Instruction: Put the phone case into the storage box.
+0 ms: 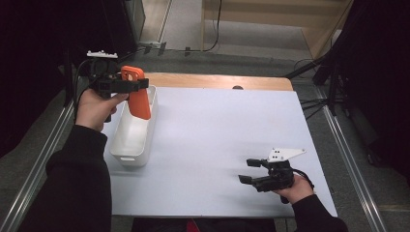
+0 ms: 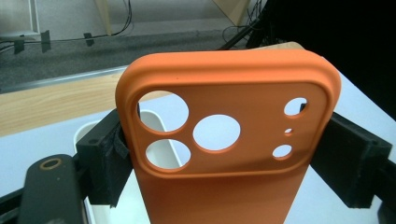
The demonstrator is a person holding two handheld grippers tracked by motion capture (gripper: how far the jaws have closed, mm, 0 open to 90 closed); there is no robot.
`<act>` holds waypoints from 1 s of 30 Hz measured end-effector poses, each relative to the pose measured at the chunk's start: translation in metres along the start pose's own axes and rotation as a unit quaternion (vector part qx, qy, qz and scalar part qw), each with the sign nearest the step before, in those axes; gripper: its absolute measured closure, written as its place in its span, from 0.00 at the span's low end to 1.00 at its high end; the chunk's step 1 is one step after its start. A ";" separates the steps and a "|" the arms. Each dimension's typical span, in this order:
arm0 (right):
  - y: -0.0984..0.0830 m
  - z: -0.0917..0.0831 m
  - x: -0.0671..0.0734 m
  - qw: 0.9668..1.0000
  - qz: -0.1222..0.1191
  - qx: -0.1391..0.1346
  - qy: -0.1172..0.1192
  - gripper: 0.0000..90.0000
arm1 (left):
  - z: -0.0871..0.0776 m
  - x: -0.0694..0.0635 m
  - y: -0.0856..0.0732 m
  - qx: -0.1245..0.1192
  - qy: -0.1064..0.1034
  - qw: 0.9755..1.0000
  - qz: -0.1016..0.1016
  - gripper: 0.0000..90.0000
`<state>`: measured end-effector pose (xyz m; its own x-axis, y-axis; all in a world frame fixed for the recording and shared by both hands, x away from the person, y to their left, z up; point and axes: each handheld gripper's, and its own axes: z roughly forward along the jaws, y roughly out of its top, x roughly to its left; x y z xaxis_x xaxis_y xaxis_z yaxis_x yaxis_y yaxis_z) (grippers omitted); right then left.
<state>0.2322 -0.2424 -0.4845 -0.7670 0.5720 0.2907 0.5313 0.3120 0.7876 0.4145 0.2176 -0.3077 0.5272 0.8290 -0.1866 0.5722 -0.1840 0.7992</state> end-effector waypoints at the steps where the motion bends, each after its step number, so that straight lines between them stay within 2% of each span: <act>1: 0.000 0.000 0.000 1.000 0.000 0.000 0.000 0.29 | 0.001 0.001 0.002 0.003 0.003 1.000 0.000 0.18; 5: -0.001 -0.001 0.001 1.000 0.002 -0.001 -0.002 0.29 | 0.006 0.007 0.011 -0.004 0.009 1.000 -0.007 0.18; 14: -0.005 -0.005 0.002 1.000 0.007 -0.007 -0.007 0.29 | 0.019 0.012 0.024 -0.008 0.040 0.999 -0.009 0.18; 25: -0.005 -0.004 0.005 1.000 0.004 -0.006 -0.009 0.29 | 0.029 0.018 0.033 -0.011 0.056 0.998 -0.019 0.18; 30: -0.006 -0.006 0.005 1.000 0.005 -0.009 -0.011 0.29 | 0.033 0.023 0.035 -0.015 0.071 0.997 -0.027 0.18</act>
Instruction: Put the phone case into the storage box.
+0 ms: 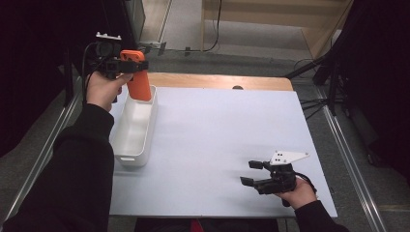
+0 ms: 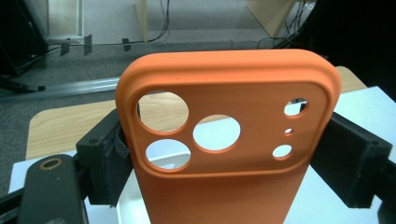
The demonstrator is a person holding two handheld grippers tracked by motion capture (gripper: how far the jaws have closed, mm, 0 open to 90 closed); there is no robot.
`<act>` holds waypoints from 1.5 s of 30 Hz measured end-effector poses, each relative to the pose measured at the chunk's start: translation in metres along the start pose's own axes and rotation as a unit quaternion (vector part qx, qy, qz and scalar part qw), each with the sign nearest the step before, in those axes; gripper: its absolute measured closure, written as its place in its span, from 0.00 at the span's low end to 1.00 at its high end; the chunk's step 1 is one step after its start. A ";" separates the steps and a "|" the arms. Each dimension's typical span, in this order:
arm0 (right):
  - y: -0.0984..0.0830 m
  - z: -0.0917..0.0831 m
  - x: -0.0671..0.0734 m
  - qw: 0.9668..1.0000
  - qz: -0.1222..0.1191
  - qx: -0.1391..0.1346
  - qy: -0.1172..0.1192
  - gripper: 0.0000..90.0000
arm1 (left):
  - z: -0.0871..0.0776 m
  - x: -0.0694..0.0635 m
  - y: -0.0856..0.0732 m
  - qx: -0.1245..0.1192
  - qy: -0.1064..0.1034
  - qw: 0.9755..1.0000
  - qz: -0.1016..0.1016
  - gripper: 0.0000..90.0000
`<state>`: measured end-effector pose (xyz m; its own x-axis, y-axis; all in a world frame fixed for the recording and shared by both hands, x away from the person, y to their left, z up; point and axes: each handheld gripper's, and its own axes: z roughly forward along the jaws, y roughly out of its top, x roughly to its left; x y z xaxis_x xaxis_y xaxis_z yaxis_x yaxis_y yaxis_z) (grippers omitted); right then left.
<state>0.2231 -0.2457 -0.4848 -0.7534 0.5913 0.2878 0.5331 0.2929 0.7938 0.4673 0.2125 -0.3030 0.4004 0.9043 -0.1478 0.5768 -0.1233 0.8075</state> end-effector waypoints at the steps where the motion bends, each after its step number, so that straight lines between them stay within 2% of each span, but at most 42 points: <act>1: 0.000 0.000 0.000 1.000 0.001 0.001 0.000 0.29 | 0.001 0.000 0.000 -0.003 0.005 1.000 0.000 0.18; 5: 0.000 -0.001 -0.001 1.000 0.004 0.000 -0.002 0.29 | 0.005 0.003 0.000 -0.004 0.018 1.000 0.001 0.18; 15: 0.000 -0.002 -0.002 1.000 0.004 -0.001 -0.004 0.29 | 0.020 0.010 -0.001 -0.010 0.040 0.999 -0.014 0.18; 29: 0.000 -0.002 -0.001 1.000 0.003 -0.002 -0.003 0.29 | 0.034 0.009 -0.005 -0.011 0.047 0.999 -0.012 0.18; 31: 0.000 -0.002 -0.001 1.000 0.003 -0.001 -0.003 0.29 | 0.035 0.009 -0.007 -0.017 0.048 0.999 -0.005 0.18; 34: 0.000 -0.002 -0.001 1.000 0.003 -0.002 -0.003 0.29 | 0.038 0.010 -0.008 -0.016 0.040 0.999 -0.016 0.18; 45: 0.000 -0.001 -0.001 1.000 0.002 -0.001 0.001 0.29 | 0.049 0.014 -0.017 -0.007 0.049 0.999 -0.015 0.18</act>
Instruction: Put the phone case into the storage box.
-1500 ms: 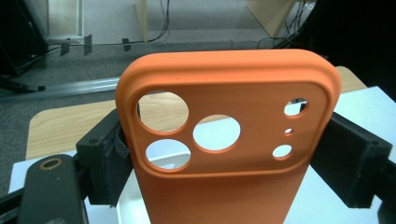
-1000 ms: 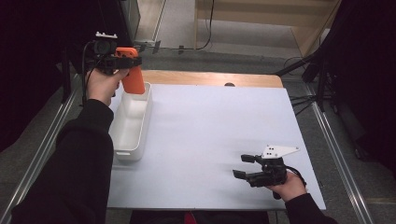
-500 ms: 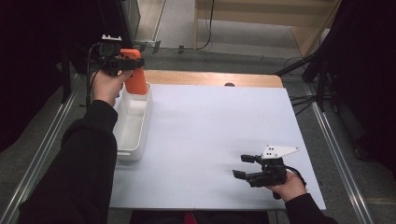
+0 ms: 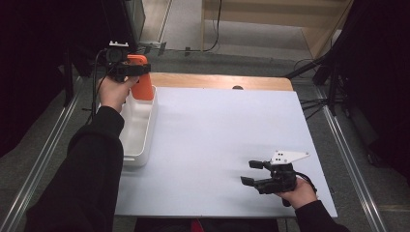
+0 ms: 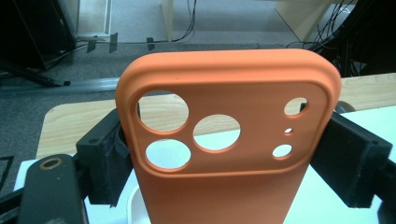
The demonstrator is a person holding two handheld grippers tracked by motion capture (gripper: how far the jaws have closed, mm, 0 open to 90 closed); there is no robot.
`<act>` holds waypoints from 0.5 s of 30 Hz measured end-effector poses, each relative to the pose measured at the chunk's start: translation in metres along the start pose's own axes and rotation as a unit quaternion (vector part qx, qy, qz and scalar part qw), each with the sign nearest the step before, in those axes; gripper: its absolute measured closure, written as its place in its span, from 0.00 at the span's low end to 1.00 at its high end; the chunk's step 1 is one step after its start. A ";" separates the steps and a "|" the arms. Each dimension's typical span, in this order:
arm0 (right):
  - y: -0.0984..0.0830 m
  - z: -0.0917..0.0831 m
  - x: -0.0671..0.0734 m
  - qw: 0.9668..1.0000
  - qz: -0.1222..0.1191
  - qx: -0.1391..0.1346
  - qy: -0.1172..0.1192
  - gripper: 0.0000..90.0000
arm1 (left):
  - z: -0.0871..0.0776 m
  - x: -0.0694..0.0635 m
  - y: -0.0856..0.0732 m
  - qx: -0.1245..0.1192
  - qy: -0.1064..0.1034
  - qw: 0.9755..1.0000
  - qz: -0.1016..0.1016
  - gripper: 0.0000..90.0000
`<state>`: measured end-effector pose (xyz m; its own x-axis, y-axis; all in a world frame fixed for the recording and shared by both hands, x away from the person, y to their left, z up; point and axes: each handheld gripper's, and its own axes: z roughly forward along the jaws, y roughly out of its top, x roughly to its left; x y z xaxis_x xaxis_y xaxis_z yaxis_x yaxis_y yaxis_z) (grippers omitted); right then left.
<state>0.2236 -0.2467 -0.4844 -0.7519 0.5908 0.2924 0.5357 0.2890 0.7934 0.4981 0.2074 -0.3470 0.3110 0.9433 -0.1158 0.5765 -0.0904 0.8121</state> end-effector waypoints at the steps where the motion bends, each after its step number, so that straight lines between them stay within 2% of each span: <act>1: 0.000 0.000 0.000 1.000 -0.001 0.000 0.000 0.29 | 0.001 0.001 -0.001 0.000 0.000 1.000 -0.002 0.18; 15: 0.000 0.001 0.000 1.000 0.000 0.002 0.000 0.29 | 0.008 0.003 -0.010 0.008 0.003 1.000 0.000 0.18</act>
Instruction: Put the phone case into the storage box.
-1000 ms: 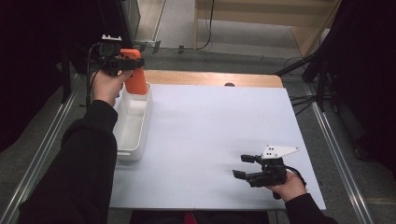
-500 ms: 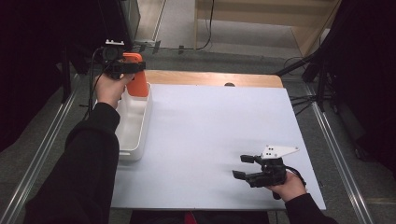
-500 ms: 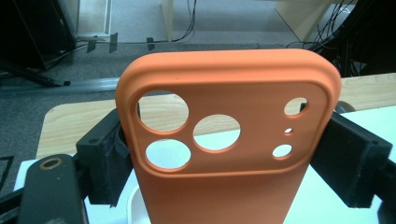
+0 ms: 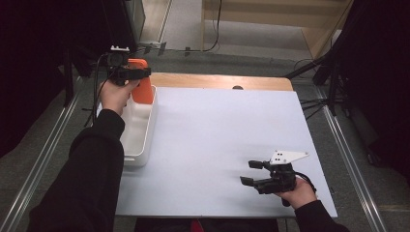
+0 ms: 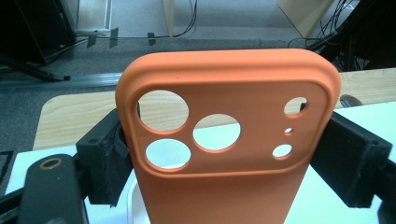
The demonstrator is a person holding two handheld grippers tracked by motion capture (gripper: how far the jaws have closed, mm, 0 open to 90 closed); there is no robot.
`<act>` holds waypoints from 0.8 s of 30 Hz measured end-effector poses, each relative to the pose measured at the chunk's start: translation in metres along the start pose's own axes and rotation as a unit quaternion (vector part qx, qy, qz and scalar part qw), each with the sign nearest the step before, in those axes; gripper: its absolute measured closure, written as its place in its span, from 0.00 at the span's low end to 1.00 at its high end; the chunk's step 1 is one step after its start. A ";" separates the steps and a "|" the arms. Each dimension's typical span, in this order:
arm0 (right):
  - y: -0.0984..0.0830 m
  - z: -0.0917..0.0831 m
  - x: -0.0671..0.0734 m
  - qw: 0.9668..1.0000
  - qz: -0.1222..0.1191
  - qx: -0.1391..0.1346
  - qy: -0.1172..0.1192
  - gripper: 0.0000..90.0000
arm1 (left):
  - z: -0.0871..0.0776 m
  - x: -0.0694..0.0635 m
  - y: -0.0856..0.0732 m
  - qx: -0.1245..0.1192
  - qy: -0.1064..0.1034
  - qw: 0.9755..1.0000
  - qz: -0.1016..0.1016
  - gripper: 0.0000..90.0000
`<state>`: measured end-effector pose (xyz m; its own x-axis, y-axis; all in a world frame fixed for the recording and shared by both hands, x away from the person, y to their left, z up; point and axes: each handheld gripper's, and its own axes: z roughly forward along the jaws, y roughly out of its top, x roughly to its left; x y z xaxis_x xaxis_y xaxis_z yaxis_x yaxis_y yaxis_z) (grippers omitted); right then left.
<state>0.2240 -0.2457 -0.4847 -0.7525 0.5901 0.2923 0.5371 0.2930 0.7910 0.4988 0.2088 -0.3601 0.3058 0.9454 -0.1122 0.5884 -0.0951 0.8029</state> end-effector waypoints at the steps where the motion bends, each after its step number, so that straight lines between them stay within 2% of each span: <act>1: 0.000 0.000 0.000 1.000 0.000 0.000 0.000 0.29 | 0.000 0.000 -0.001 0.000 0.000 1.000 0.000 0.18; 13: 0.000 0.000 0.000 1.000 -0.001 0.000 0.000 0.29 | 0.007 0.001 -0.010 0.009 0.004 1.000 0.004 0.18; 24: 0.000 0.001 0.000 1.000 -0.001 0.001 0.000 0.29 | 0.014 0.008 -0.018 0.018 0.012 1.000 0.006 0.18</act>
<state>0.2242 -0.2453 -0.4850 -0.7535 0.5893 0.2915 0.5371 0.2961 0.7899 0.5007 0.2136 -0.3834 0.2954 0.9512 -0.0893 0.6124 -0.1167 0.7819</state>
